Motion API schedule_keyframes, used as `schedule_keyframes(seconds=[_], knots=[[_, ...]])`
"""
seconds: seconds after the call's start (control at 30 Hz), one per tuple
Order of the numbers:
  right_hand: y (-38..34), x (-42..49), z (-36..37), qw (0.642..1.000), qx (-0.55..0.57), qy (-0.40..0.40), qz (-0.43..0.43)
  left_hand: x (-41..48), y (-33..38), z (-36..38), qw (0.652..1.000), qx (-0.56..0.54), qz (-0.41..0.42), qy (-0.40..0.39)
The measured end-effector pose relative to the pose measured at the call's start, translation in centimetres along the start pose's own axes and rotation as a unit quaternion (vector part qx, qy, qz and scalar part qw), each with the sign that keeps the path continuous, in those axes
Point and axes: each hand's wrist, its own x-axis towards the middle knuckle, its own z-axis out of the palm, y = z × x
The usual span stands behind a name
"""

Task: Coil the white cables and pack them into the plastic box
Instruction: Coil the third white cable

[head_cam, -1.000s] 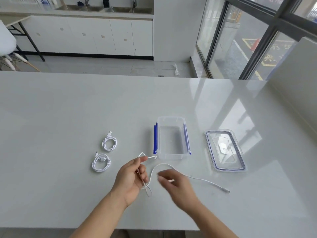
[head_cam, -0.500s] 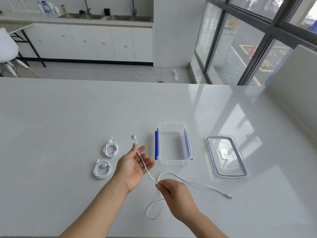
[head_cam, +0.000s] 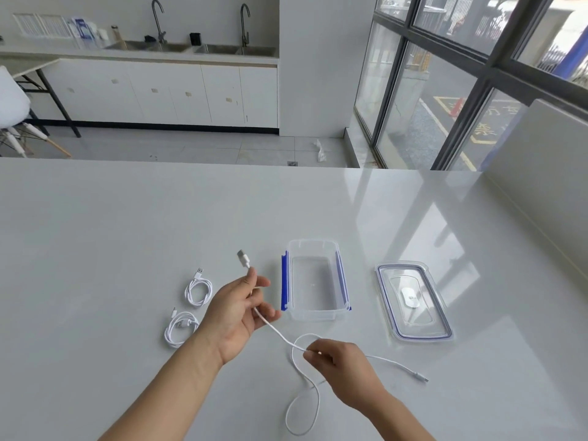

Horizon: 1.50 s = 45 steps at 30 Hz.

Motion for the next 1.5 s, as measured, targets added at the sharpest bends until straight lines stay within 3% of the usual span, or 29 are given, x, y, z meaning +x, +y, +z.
schedule_keyframes(seconds=[0.23,0.37,0.5,0.67,0.77,0.87,1.03,1.17,1.37,1.5], knots=[[0.5,1.8,-1.7,0.997,-0.003,-0.008,0.077,-0.7,0.6,1.1,0.989,-0.118,-0.012,-0.087],[0.1,1.9,-1.9,0.996,0.020,-0.030,0.086,-0.7,0.5,1.8,0.990,-0.114,0.019,-0.075],[-0.2,2.1,-2.3,0.996,0.027,-0.038,0.075,-1.2,0.4,2.2,0.995,-0.035,0.007,-0.089],[-1.5,3.0,-4.8,0.995,0.007,-0.045,0.089,-2.8,1.2,1.9,0.972,0.123,-0.066,-0.188],[-4.4,3.5,-7.0,0.986,0.124,-0.027,0.104,-3.3,0.9,2.0,0.925,0.273,-0.113,-0.241],[-8.2,3.4,-8.5,0.974,0.208,-0.007,0.085,-3.2,0.1,2.6,0.909,0.354,-0.089,-0.200],[-11.2,1.7,-7.6,0.981,0.182,0.057,0.045,-2.4,-0.8,3.4,0.965,0.241,-0.015,-0.104],[-11.6,-0.1,-6.2,0.990,0.100,0.103,-0.009,-2.8,-0.9,4.7,0.992,0.073,-0.023,-0.100],[-10.6,-2.0,-3.5,0.991,0.055,0.108,-0.056,-2.6,0.2,5.2,0.983,-0.122,-0.065,-0.118],[-8.5,-1.7,-3.8,0.998,0.042,0.046,-0.022,-2.9,1.1,4.9,0.970,-0.151,-0.059,-0.180]])
